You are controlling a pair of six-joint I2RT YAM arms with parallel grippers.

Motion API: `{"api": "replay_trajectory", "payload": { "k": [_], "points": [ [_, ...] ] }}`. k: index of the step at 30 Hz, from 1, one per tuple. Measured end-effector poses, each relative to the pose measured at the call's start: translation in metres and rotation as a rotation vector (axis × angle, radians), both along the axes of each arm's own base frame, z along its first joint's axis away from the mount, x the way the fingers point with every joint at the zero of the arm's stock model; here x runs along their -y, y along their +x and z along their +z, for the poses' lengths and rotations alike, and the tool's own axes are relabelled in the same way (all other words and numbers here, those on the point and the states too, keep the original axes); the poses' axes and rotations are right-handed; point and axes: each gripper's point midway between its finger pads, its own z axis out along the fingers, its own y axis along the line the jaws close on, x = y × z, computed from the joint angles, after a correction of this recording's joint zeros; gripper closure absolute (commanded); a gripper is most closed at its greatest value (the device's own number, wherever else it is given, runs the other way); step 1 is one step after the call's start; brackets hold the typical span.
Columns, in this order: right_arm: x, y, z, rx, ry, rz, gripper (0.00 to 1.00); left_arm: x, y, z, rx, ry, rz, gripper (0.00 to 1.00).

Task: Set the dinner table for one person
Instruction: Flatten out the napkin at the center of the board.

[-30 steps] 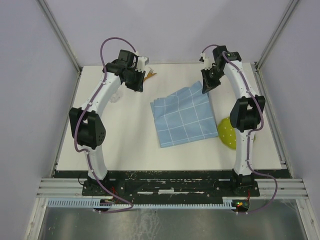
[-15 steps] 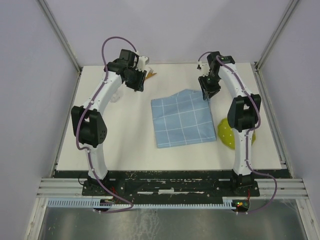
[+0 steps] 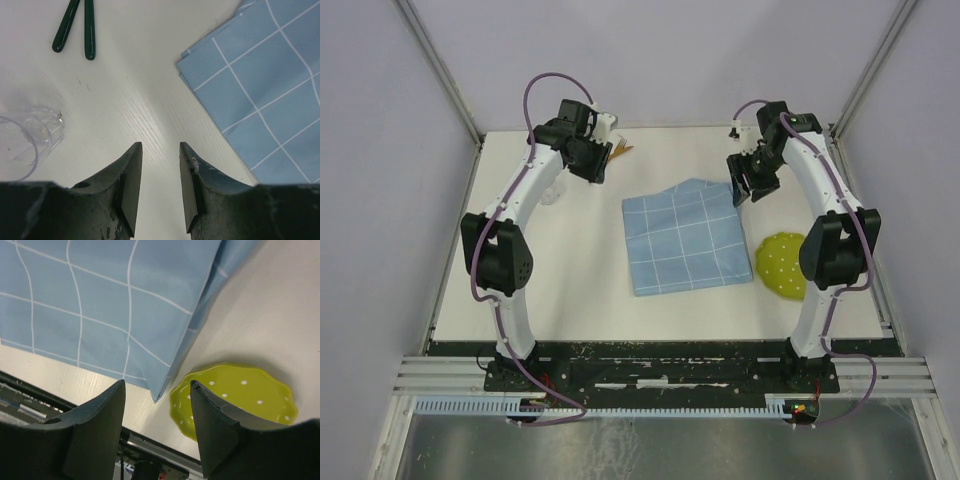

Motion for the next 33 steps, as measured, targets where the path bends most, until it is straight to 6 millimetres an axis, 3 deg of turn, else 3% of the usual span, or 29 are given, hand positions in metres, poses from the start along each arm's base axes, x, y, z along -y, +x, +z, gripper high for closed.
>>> {"api": "replay_trajectory", "payload": {
  "k": [9, 16, 33],
  "points": [
    [-0.014, -0.041, -0.061, -0.264, 0.068, 0.028, 0.39, -0.002, -0.005, -0.009, -0.022, 0.010, 0.002, 0.57],
    [-0.019, -0.042, -0.068, -0.293, 0.094, 0.034, 0.39, -0.005, -0.013, -0.013, -0.037, 0.017, 0.003, 0.57],
    [-0.011, -0.040, -0.111, -0.377, 0.068, 0.012, 0.39, -0.016, -0.020, -0.001, 0.005, 0.065, -0.011, 0.57]
  ]
}}
